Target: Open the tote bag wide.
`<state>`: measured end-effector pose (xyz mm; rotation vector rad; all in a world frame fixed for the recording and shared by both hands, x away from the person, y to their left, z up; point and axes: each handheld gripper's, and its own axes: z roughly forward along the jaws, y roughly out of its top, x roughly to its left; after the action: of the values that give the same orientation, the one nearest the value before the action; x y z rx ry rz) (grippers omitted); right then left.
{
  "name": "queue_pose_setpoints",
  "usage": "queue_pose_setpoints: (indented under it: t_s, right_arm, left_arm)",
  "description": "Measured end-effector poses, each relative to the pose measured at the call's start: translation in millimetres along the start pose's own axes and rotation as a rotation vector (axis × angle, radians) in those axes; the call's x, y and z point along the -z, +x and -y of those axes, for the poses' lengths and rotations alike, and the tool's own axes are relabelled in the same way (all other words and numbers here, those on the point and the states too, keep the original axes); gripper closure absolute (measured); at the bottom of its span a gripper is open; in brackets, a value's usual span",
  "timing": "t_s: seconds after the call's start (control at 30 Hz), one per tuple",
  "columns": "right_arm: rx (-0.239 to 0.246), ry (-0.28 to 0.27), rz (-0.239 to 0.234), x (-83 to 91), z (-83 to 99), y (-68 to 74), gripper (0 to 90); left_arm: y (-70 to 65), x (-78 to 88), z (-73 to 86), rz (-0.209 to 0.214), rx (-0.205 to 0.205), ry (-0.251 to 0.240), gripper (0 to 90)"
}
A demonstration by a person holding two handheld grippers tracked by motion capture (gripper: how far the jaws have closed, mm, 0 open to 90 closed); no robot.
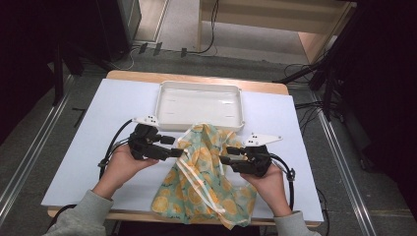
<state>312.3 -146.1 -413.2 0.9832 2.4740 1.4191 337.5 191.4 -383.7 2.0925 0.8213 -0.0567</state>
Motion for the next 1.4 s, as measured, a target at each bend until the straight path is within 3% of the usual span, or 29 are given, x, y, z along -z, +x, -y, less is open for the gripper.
queue_pose_setpoints:
  t_s: [0.1, 0.33, 0.63, 0.83, 0.93, 1.0, 1.17, 1.4]
  right_arm:
    - [-0.004, 0.005, 0.000, -4.6, 1.3, 0.3, 54.2]
    - [-0.005, 0.026, -0.001, -15.4, 3.7, 0.9, 53.0]
    - [-0.022, 0.046, -0.014, -20.0, 5.9, -2.6, 43.4]
    - [-0.052, 0.048, -0.037, -25.1, 7.4, -5.1, 41.8]
    - [-0.061, 0.042, -0.054, -28.7, 6.7, -4.8, 48.3]
    - [-0.062, 0.034, -0.056, -30.7, 6.0, -3.6, 57.5]
    - [-0.035, 0.033, -0.067, -29.4, 0.2, 1.8, 89.2]
    - [-0.028, 0.023, -0.048, -18.0, -3.3, 1.7, 90.0]
  left_arm:
    - [3.4, -3.4, 2.8, 0.022, 0.028, 0.007, 43.2]
    - [2.4, -9.5, 5.5, 0.023, 0.029, 0.034, 58.4]
    - [1.3, -7.1, 6.3, 0.030, 0.027, 0.020, 88.6]
    - [0.9, -5.7, 5.8, 0.027, 0.024, 0.016, 90.0]
    - [0.4, -4.2, 5.3, 0.019, 0.020, 0.013, 90.0]
    - [0.5, -3.3, 5.3, 0.021, 0.021, 0.009, 90.0]
    - [2.4, 5.1, 5.2, 0.003, 0.019, 0.013, 90.0]
    - [12.2, 24.5, 9.3, -0.024, 0.033, 0.012, 90.0]
